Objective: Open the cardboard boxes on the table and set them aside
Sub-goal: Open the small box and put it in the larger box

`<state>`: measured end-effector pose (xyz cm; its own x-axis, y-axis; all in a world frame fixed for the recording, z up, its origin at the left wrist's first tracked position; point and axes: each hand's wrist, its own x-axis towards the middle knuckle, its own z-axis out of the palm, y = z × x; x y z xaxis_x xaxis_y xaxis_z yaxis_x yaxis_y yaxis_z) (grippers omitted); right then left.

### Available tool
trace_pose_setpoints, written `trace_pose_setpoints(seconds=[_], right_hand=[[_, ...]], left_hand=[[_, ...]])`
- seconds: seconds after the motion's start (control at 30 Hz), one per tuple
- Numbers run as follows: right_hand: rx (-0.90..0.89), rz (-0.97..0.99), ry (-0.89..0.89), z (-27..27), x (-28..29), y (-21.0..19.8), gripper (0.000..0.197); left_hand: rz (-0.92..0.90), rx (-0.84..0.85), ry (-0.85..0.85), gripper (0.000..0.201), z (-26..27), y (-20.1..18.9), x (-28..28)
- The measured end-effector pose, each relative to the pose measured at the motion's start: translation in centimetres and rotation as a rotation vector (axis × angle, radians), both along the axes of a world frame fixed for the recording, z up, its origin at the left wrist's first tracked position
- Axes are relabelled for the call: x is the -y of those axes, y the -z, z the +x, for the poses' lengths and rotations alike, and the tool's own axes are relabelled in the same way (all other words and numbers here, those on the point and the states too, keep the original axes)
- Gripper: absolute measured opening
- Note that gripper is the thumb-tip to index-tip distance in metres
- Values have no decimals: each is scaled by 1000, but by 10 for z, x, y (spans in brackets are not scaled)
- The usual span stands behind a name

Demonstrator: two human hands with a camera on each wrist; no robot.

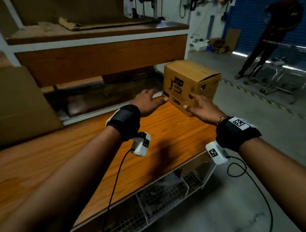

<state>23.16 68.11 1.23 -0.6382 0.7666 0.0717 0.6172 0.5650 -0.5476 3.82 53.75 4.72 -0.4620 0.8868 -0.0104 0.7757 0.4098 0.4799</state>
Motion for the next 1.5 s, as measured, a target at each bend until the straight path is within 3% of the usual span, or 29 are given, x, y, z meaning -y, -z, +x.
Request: trace_pose_setpoints(seconds=[0.13,0.27,0.47,0.73,0.83,0.9,1.0,1.07,1.13,1.23,1.37,1.5], right_hand=[[-31,-74,-11,-9,-59,0,91],[-50,-89,-21,-21,-121,0,79],[-61,-89,-64,-33,-221,2,78],[27,114,-113,-31,-362,5,62],[-4,43,-111,-27,-403,11,64],[-59,-142,-143,-25,-421,16,62],[-146,-443,-162,-27,-424,22,65],[-163,-500,-180,-32,-420,22,68],[-151,-460,-220,-39,-413,23,67],[-130,-385,-304,-56,-389,18,64],[-113,-356,-454,-95,-329,16,67],[-96,-343,-587,-143,-250,17,68]], left_hand=[[0,14,22,78,-8,2,-53],[4,53,-8,76,-14,4,-98],[0,116,-68,78,-8,12,-174],[-1,204,-130,75,19,34,-291],[-1,255,-160,74,25,46,-323],[15,323,-179,77,27,54,-340],[102,472,-213,85,27,64,-355],[173,525,-265,89,25,71,-358],[212,529,-317,93,24,71,-351],[271,511,-380,78,12,62,-323],[330,474,-513,67,-18,53,-249],[392,471,-642,73,-35,50,-158]])
